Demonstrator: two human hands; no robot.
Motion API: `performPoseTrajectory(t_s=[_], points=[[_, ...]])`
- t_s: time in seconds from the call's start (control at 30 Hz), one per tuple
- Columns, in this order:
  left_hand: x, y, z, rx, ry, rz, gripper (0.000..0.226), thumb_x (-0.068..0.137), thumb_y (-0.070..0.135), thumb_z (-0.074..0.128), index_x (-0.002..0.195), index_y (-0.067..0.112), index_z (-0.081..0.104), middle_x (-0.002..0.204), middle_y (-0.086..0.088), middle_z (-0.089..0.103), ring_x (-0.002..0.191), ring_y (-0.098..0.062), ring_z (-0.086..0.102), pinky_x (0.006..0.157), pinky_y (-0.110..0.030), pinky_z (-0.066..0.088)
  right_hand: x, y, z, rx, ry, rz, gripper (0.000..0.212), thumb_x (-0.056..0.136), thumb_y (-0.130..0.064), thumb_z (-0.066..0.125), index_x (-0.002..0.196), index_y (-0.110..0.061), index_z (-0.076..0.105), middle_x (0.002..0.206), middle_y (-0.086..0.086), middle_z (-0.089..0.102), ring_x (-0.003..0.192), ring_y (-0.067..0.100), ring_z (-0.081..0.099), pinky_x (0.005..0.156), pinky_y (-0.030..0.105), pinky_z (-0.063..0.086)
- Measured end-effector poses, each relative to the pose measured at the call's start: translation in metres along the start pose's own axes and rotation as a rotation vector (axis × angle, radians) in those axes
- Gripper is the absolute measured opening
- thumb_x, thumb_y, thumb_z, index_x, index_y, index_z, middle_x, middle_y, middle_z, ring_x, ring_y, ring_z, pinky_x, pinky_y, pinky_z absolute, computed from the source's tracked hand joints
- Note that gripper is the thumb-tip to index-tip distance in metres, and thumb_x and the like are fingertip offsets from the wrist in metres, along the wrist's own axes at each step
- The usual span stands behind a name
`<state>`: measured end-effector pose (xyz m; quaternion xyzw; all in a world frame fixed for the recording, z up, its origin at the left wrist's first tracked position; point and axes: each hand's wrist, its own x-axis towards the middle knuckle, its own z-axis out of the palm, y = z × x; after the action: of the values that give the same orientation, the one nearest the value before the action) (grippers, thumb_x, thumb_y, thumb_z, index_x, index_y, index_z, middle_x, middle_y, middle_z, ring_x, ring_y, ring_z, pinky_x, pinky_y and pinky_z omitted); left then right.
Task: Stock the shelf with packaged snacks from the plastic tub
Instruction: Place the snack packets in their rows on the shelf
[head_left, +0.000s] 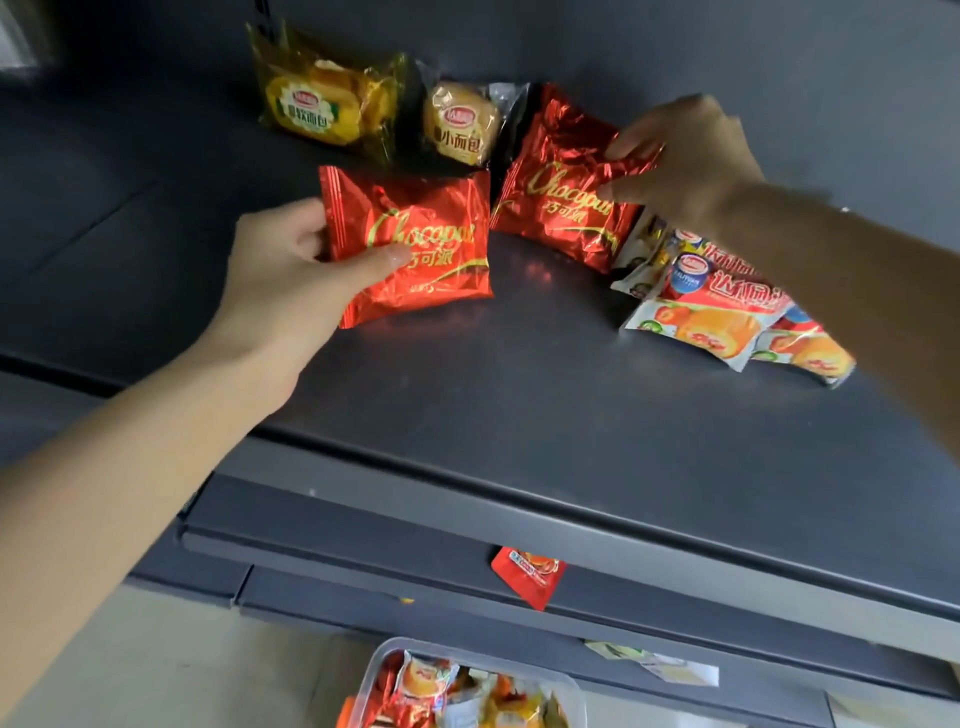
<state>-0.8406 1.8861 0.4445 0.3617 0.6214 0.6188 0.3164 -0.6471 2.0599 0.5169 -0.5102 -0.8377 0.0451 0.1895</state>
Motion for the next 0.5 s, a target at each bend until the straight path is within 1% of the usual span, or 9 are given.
performPoseTrajectory(t_s=[0.1, 0.17, 0.23, 0.27, 0.33, 0.4, 0.43, 0.47, 0.5], points=[[0.002, 0.0, 0.005, -0.037, -0.013, -0.003, 0.019, 0.08, 0.008, 0.074, 0.09, 0.023, 0.067, 0.09, 0.008, 0.073, 0.084, -0.005, 0.071, 0.072, -0.022, 0.057, 0.002, 0.006, 0.003, -0.016, 0.039, -0.03, 0.03, 0.077, -0.023, 0.077, 0.106, -0.018, 0.07, 0.095, -0.003, 0.058, 0.09, 0.011, 0.054, 0.079, 0.021, 0.038], [0.003, 0.0, 0.012, -0.037, -0.028, -0.011, 0.018, 0.08, 0.007, 0.074, 0.09, 0.021, 0.067, 0.09, 0.006, 0.073, 0.085, -0.007, 0.071, 0.075, -0.025, 0.057, 0.002, 0.009, 0.004, -0.018, 0.065, -0.05, 0.028, 0.076, -0.022, 0.078, 0.102, -0.017, 0.07, 0.093, -0.003, 0.057, 0.088, 0.01, 0.053, 0.076, 0.02, 0.036], [0.004, 0.0, 0.02, -0.028, -0.068, -0.01, 0.019, 0.08, 0.006, 0.073, 0.093, 0.019, 0.068, 0.092, 0.005, 0.073, 0.086, -0.008, 0.071, 0.076, -0.024, 0.057, 0.002, 0.01, 0.004, -0.021, 0.081, -0.071, 0.027, 0.075, -0.022, 0.079, 0.1, -0.016, 0.071, 0.097, 0.001, 0.06, 0.088, 0.011, 0.054, 0.077, 0.021, 0.038], [0.006, 0.0, 0.025, -0.028, -0.09, -0.01, 0.02, 0.081, 0.005, 0.073, 0.095, 0.018, 0.068, 0.092, 0.004, 0.073, 0.085, -0.008, 0.071, 0.074, -0.023, 0.056, 0.002, 0.011, 0.004, -0.029, 0.085, -0.084, 0.027, 0.075, -0.023, 0.079, 0.099, -0.017, 0.071, 0.101, 0.004, 0.062, 0.091, 0.014, 0.055, 0.078, 0.022, 0.039], [0.009, 0.0, 0.032, -0.03, -0.126, -0.012, 0.02, 0.081, 0.005, 0.072, 0.096, 0.017, 0.067, 0.093, 0.003, 0.073, 0.083, -0.007, 0.071, 0.066, -0.02, 0.055, 0.002, 0.014, 0.005, -0.058, 0.095, -0.104, 0.026, 0.075, -0.025, 0.078, 0.1, -0.02, 0.07, 0.11, 0.009, 0.06, 0.101, 0.023, 0.056, 0.085, 0.03, 0.044], [0.015, 0.001, 0.037, -0.012, -0.162, -0.012, 0.02, 0.081, 0.006, 0.072, 0.097, 0.018, 0.067, 0.096, 0.002, 0.073, 0.086, -0.009, 0.07, 0.065, -0.021, 0.053, 0.002, 0.016, 0.002, -0.094, 0.145, -0.127, 0.023, 0.078, -0.026, 0.073, 0.101, -0.023, 0.07, 0.113, 0.01, 0.058, 0.107, 0.028, 0.053, 0.092, 0.037, 0.044], [0.018, 0.001, 0.04, 0.001, -0.185, -0.01, 0.02, 0.081, 0.007, 0.072, 0.098, 0.018, 0.068, 0.098, 0.001, 0.073, 0.089, -0.01, 0.07, 0.068, -0.024, 0.054, 0.002, 0.017, -0.002, -0.083, 0.189, -0.144, 0.02, 0.081, -0.027, 0.068, 0.101, -0.024, 0.07, 0.111, 0.009, 0.06, 0.105, 0.027, 0.054, 0.091, 0.037, 0.045], [0.022, 0.001, 0.042, 0.012, -0.205, -0.009, 0.021, 0.081, 0.008, 0.073, 0.1, 0.017, 0.068, 0.099, 0.001, 0.073, 0.091, -0.011, 0.07, 0.072, -0.027, 0.055, 0.002, 0.016, -0.007, -0.039, 0.206, -0.161, 0.019, 0.085, -0.03, 0.062, 0.101, -0.023, 0.07, 0.107, 0.007, 0.062, 0.098, 0.022, 0.056, 0.087, 0.033, 0.046], [0.025, 0.001, 0.044, 0.018, -0.221, -0.01, 0.024, 0.081, 0.008, 0.073, 0.103, 0.015, 0.069, 0.1, 0.0, 0.073, 0.093, -0.012, 0.07, 0.075, -0.03, 0.056, 0.0, 0.013, -0.013, 0.024, 0.175, -0.181, 0.021, 0.09, -0.033, 0.056, 0.1, -0.021, 0.07, 0.101, 0.004, 0.064, 0.09, 0.016, 0.056, 0.081, 0.026, 0.045]])
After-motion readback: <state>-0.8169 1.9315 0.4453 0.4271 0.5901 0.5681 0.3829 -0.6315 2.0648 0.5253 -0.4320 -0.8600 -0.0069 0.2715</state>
